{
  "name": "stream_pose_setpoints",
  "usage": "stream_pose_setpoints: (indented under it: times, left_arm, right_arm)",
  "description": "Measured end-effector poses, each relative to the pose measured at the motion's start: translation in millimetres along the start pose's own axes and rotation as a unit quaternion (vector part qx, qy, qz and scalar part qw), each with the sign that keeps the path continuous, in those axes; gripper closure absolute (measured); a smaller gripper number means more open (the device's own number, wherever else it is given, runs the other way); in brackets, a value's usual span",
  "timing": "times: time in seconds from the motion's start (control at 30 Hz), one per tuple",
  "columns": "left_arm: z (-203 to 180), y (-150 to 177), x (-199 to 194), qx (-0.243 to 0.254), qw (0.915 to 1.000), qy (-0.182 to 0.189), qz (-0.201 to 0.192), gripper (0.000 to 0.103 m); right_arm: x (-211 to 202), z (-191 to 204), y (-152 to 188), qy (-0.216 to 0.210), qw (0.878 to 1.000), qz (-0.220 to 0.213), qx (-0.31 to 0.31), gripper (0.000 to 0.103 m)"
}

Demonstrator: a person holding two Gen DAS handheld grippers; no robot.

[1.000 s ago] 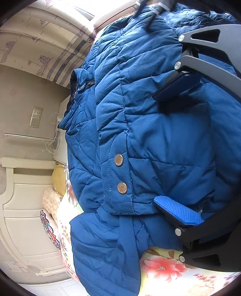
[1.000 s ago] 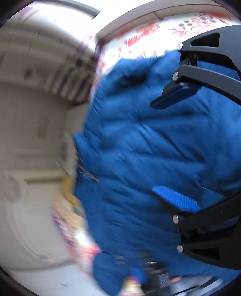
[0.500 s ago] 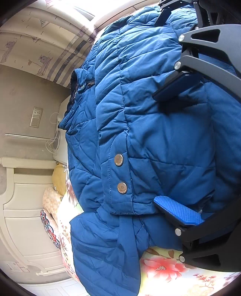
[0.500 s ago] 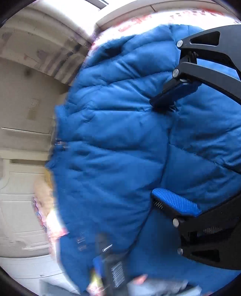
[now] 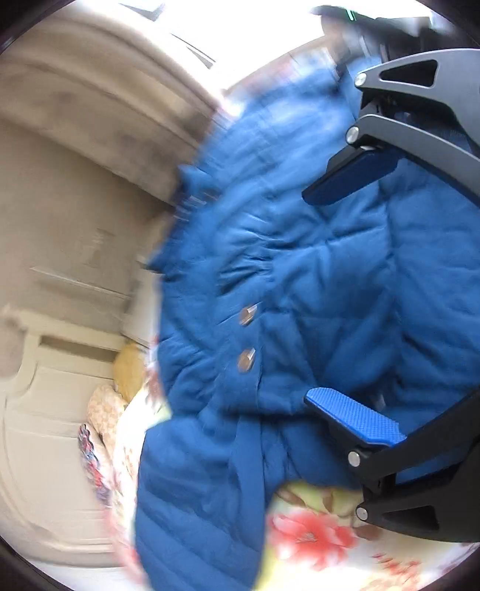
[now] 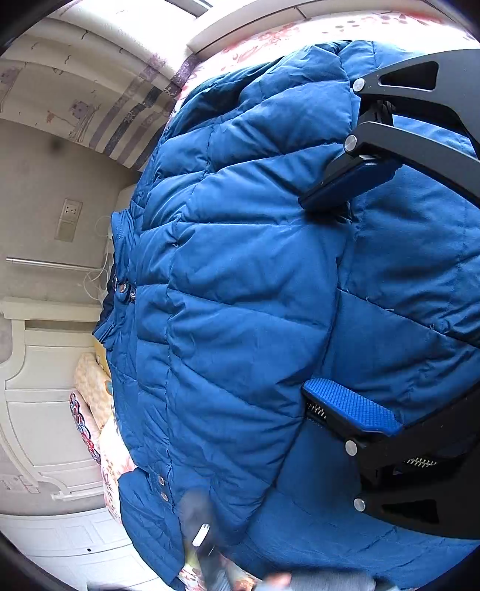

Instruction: Fold large clothes

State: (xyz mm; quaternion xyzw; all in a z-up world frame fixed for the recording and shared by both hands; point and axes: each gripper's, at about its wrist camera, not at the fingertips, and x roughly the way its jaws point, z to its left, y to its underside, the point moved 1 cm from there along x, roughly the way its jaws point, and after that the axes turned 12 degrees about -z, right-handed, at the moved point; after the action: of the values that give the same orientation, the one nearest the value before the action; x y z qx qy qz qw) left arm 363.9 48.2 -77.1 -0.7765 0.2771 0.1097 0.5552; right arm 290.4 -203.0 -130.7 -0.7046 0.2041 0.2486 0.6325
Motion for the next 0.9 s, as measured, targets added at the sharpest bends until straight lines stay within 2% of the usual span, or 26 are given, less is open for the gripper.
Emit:
stream_pose_setpoints:
  times: [0.07, 0.13, 0.2, 0.23, 0.27, 0.37, 0.4, 0.47, 0.5, 0.53, 0.57, 0.6, 0.63, 0.67, 0.73, 0.8, 0.83, 0.87, 0.9]
  left_arm:
    - [49, -21, -30, -0.077, 0.9961, -0.008, -0.041, 0.004]
    - [107, -38, -56, -0.146, 0.9855, -0.042, -0.076, 0.004]
    - [183, -55, -79, -0.208, 0.9667, -0.109, -0.101, 0.006]
    - [208, -59, -87, -0.23, 0.9589, -0.125, -0.108, 0.007]
    - [246, -63, -96, -0.268, 0.9458, -0.141, -0.117, 0.01]
    - [317, -73, -114, -0.349, 0.9174, -0.128, -0.143, 0.017]
    - [334, -79, -118, -0.361, 0.9091, -0.144, -0.149, 0.017]
    - [354, -91, -119, -0.365, 0.9037, -0.166, -0.149, 0.018]
    - [364, -96, -115, -0.375, 0.9, -0.166, -0.146, 0.026]
    - [370, -97, -113, -0.386, 0.896, -0.163, -0.147, 0.039]
    - [376, -99, -107, -0.4, 0.8921, -0.157, -0.141, 0.076]
    - [375, -101, -103, -0.401, 0.8924, -0.157, -0.136, 0.088]
    - [370, -104, -104, -0.393, 0.8936, -0.163, -0.143, 0.091]
    - [349, -113, -110, -0.358, 0.9021, -0.171, -0.171, 0.094]
    - [309, -126, -124, -0.297, 0.9186, -0.157, -0.209, 0.096]
    - [239, -142, -131, -0.222, 0.9401, -0.11, -0.234, 0.096]
    - [213, -145, -132, -0.197, 0.9479, -0.085, -0.236, 0.096]
    - [164, -149, -127, -0.149, 0.9614, -0.038, -0.228, 0.096]
    - [136, -150, -122, -0.122, 0.9683, -0.009, -0.218, 0.096]
  right_arm:
    - [0, 0, 0, 0.0, 1.0, 0.001, 0.0, 0.015]
    - [0, 0, 0, 0.0, 1.0, 0.0, 0.0, 0.015]
    - [0, -1, 0, -0.002, 1.0, 0.0, 0.001, 0.015]
    - [0, -1, 0, -0.002, 1.0, 0.0, 0.001, 0.015]
    - [0, -1, -1, -0.002, 1.0, 0.0, 0.002, 0.015]
    - [1, -1, -1, -0.003, 1.0, 0.001, 0.001, 0.015]
    - [0, -1, -1, -0.003, 1.0, 0.001, 0.001, 0.015]
    - [1, -1, -1, -0.004, 1.0, 0.001, 0.002, 0.015]
    - [1, -1, -1, -0.004, 1.0, 0.001, 0.002, 0.015]
    - [1, -1, -1, -0.004, 1.0, 0.001, 0.003, 0.015]
    - [1, -1, -1, -0.005, 1.0, 0.0, 0.003, 0.015]
    - [1, -1, -1, -0.006, 1.0, 0.0, 0.004, 0.015]
    - [0, -1, 0, -0.007, 1.0, 0.0, 0.004, 0.015]
    - [0, -1, 0, -0.008, 1.0, 0.0, 0.004, 0.015]
    - [1, -1, -1, -0.009, 1.0, 0.0, 0.005, 0.015]
    - [1, -1, -1, -0.008, 1.0, -0.001, 0.005, 0.015]
    - [1, -1, -1, -0.008, 1.0, -0.001, 0.005, 0.015]
    - [0, -1, -1, -0.009, 1.0, -0.001, 0.005, 0.015]
    - [0, -1, -1, -0.009, 1.0, -0.002, 0.005, 0.014]
